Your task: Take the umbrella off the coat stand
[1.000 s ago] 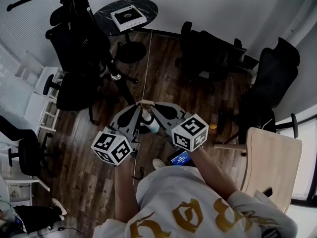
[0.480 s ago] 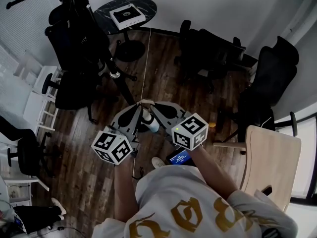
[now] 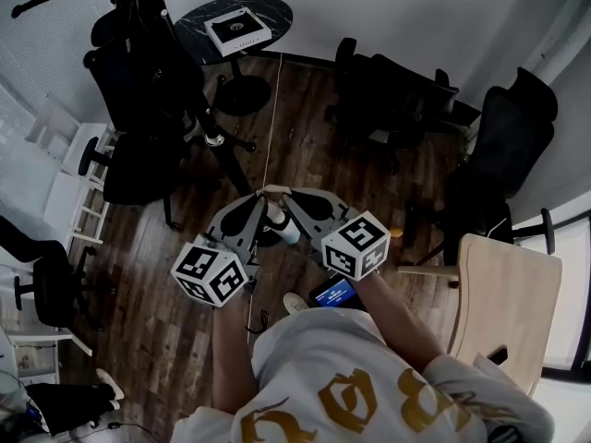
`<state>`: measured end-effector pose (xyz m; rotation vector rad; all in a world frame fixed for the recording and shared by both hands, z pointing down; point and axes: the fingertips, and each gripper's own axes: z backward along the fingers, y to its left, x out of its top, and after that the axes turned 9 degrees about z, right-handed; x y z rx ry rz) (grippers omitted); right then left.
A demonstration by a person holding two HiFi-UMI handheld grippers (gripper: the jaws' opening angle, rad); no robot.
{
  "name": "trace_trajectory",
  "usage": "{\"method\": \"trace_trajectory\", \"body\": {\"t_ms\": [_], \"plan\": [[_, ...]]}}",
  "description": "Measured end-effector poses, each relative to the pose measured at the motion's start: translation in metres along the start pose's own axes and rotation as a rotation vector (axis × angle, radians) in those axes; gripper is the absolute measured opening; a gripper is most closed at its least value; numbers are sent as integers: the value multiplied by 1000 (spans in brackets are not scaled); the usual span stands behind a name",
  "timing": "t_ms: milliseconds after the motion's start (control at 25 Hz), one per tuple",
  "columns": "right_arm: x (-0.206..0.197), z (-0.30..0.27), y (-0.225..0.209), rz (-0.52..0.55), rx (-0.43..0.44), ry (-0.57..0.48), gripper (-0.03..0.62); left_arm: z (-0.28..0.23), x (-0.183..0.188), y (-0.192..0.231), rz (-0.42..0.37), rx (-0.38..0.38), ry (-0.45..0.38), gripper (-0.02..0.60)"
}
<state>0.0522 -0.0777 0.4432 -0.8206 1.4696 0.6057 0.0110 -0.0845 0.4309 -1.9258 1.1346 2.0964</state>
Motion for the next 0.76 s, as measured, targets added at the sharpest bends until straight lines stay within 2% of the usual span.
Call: {"method": "trace_trajectory", "body": {"t_ms": [760], "plan": [[-6,-5,5,-18,-4,7,12,8,-3,5,0,-5,17,23]]}}
